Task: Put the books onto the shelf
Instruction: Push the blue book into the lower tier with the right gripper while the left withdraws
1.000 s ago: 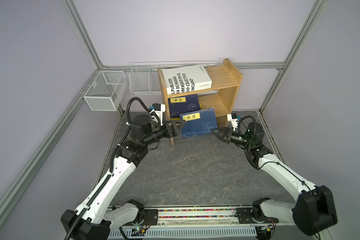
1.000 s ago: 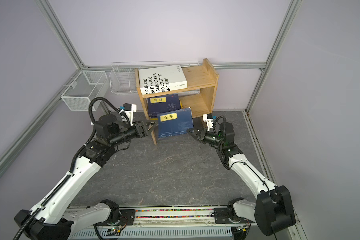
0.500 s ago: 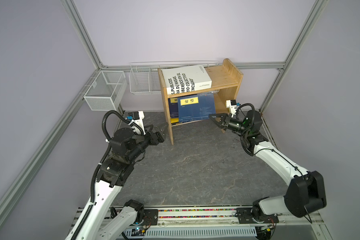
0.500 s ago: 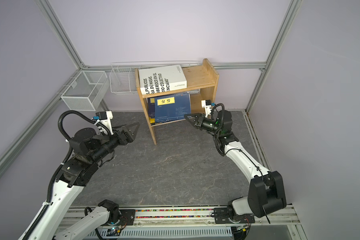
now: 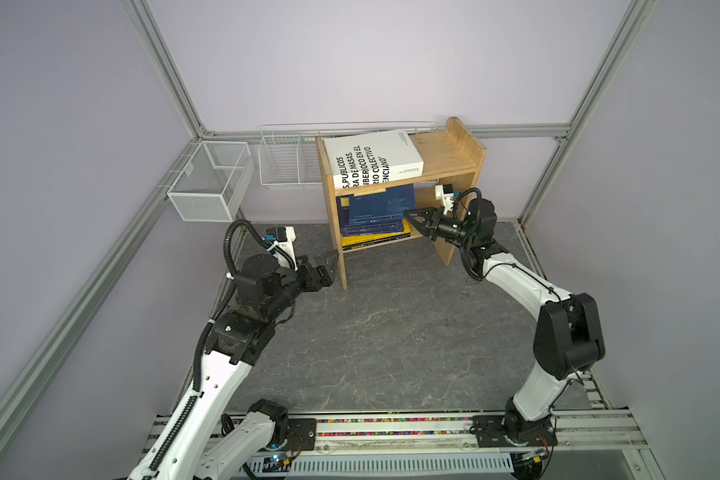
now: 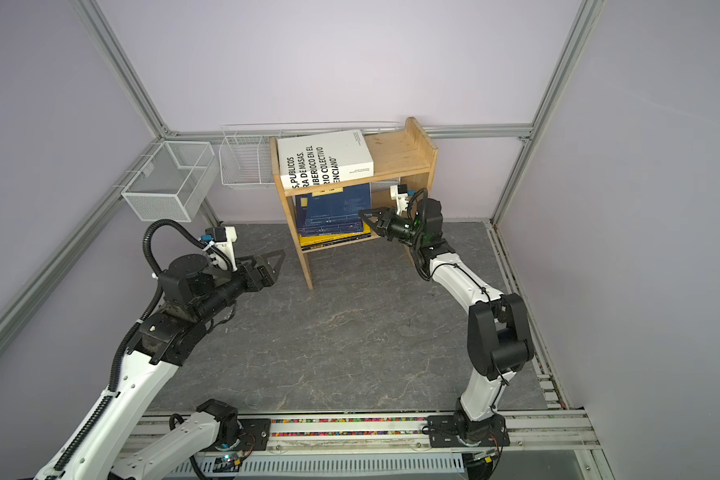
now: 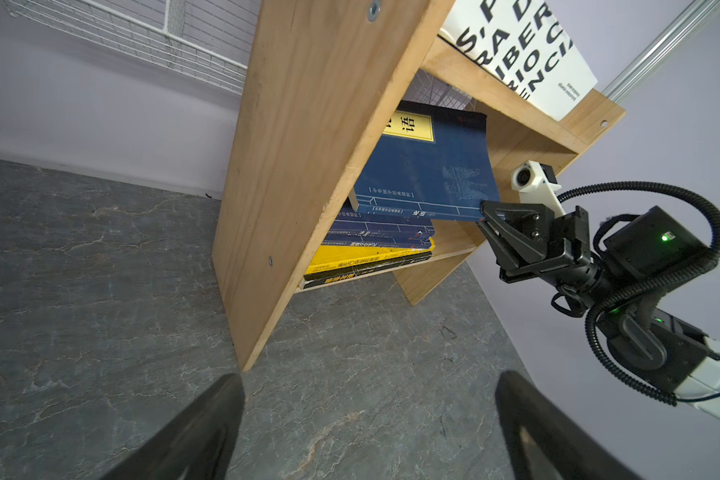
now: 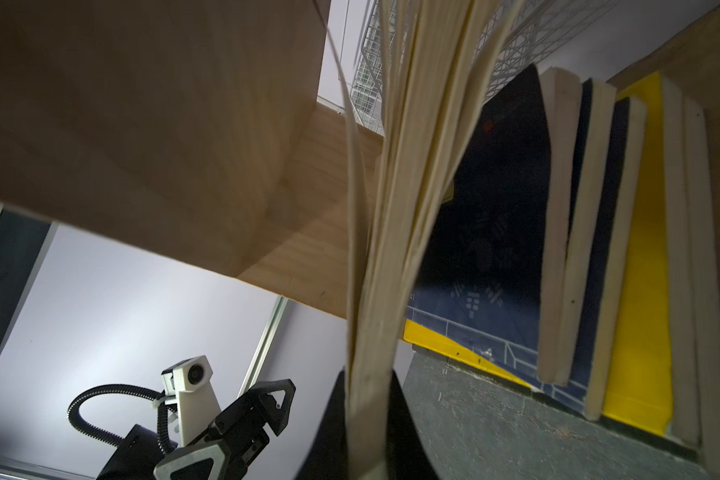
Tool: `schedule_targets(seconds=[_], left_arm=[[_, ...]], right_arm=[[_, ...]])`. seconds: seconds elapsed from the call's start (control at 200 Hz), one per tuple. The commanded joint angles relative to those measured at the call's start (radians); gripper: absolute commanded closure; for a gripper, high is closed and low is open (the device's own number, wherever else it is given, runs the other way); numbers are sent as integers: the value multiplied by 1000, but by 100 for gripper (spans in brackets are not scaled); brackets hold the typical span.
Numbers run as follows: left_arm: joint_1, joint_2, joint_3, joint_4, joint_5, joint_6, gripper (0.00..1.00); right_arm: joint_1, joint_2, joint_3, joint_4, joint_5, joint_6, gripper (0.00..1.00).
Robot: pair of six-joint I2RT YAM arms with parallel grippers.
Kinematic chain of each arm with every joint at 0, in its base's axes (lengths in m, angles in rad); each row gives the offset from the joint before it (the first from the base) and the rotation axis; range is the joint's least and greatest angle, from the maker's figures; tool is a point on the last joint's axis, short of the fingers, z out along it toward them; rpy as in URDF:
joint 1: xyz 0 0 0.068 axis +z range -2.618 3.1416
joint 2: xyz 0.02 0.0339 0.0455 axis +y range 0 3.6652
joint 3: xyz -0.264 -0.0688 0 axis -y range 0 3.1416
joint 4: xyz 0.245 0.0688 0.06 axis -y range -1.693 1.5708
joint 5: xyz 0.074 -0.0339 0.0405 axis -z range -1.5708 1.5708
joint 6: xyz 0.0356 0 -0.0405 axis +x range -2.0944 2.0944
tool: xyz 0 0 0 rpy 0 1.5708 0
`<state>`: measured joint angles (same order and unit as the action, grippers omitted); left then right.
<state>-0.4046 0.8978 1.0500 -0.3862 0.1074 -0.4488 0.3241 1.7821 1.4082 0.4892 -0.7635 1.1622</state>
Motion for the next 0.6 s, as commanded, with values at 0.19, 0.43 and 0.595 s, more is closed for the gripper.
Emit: schedule_targets(seconds=[0.19, 0.43, 0.595], left_arm=[[50, 63, -40, 32, -5, 4, 3], [59, 88, -37, 56, 13, -3, 3], [60, 100, -36, 65, 17, -8, 3]], right_arm=[[36, 70, 131, -86, -66, -37, 92], [35, 95, 159, -167, -94, -87, 92], [32, 122, 169, -147, -72, -78, 92]])
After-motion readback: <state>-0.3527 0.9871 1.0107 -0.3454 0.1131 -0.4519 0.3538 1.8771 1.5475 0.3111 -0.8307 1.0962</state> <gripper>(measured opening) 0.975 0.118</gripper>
